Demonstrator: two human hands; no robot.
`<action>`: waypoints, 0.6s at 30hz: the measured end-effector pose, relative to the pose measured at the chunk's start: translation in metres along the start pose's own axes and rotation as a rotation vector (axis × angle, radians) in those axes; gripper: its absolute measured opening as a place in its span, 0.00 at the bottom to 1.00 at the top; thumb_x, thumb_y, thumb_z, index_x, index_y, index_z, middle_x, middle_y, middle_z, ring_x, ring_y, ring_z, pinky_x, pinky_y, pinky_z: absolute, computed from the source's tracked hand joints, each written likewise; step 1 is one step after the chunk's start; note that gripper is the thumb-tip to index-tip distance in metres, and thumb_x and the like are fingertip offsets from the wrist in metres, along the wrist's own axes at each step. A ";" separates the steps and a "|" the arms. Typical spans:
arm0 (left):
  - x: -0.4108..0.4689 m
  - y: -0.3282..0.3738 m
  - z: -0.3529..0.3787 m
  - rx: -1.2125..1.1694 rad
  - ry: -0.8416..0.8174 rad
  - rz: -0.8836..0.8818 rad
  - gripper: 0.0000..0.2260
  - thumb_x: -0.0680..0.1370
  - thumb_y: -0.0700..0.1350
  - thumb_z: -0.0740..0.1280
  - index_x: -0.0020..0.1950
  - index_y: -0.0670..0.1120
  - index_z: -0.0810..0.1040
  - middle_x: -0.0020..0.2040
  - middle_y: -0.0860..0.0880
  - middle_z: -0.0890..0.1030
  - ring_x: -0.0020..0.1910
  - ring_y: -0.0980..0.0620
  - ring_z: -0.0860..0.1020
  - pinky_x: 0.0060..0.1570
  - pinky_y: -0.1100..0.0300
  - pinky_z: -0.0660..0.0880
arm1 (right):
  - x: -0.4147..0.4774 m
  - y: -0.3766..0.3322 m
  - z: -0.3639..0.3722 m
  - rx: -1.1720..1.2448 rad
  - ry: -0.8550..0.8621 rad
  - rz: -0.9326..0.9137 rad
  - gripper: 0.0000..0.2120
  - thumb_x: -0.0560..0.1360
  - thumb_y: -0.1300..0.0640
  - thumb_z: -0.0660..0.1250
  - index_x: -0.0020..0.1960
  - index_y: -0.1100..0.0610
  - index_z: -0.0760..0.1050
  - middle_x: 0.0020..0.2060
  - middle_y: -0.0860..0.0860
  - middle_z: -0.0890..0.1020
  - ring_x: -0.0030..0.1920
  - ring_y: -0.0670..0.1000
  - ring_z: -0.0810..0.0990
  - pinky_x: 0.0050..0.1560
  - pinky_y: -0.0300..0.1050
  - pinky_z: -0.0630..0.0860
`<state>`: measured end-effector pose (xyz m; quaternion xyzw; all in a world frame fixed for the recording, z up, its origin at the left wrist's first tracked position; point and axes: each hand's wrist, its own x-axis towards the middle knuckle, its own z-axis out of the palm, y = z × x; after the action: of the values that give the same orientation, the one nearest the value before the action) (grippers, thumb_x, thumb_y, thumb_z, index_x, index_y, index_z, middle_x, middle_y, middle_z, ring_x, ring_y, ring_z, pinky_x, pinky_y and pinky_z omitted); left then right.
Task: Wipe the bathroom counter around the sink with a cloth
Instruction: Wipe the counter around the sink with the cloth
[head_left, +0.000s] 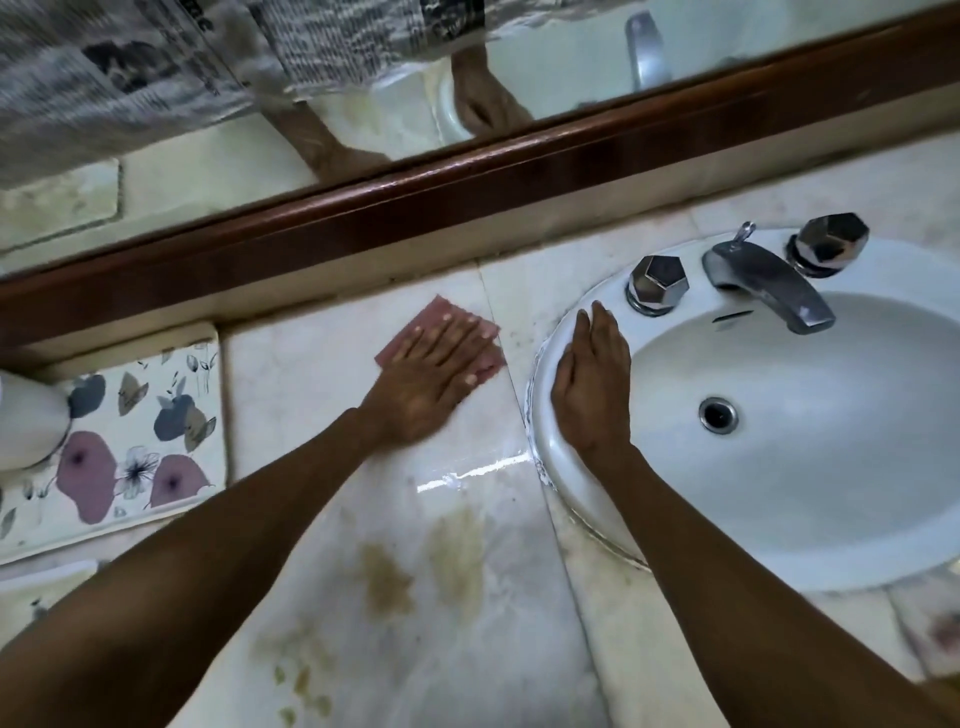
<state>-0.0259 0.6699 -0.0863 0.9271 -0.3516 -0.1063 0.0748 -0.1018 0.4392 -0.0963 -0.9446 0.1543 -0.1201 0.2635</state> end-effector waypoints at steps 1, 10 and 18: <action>0.004 -0.011 -0.005 0.002 0.003 -0.053 0.25 0.86 0.58 0.45 0.83 0.58 0.43 0.84 0.57 0.45 0.83 0.52 0.42 0.79 0.42 0.46 | 0.000 0.000 0.000 0.004 0.001 0.000 0.24 0.81 0.61 0.53 0.76 0.66 0.62 0.77 0.62 0.63 0.78 0.60 0.60 0.77 0.56 0.57; 0.036 0.035 0.007 -0.065 0.101 -0.316 0.24 0.85 0.60 0.47 0.82 0.62 0.47 0.84 0.49 0.46 0.83 0.42 0.44 0.78 0.39 0.41 | 0.001 0.001 0.001 0.020 0.008 -0.006 0.26 0.83 0.51 0.54 0.76 0.64 0.63 0.77 0.60 0.63 0.78 0.59 0.59 0.78 0.52 0.54; -0.059 0.006 0.014 -0.055 0.052 -0.190 0.23 0.86 0.57 0.46 0.82 0.63 0.47 0.83 0.61 0.43 0.82 0.55 0.39 0.79 0.43 0.44 | -0.002 0.001 -0.002 0.011 -0.047 0.001 0.32 0.82 0.45 0.55 0.78 0.63 0.57 0.79 0.58 0.59 0.79 0.58 0.55 0.79 0.50 0.49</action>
<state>-0.0758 0.7038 -0.0897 0.9563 -0.2568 -0.0986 0.0987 -0.1041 0.4382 -0.0950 -0.9456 0.1479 -0.0989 0.2723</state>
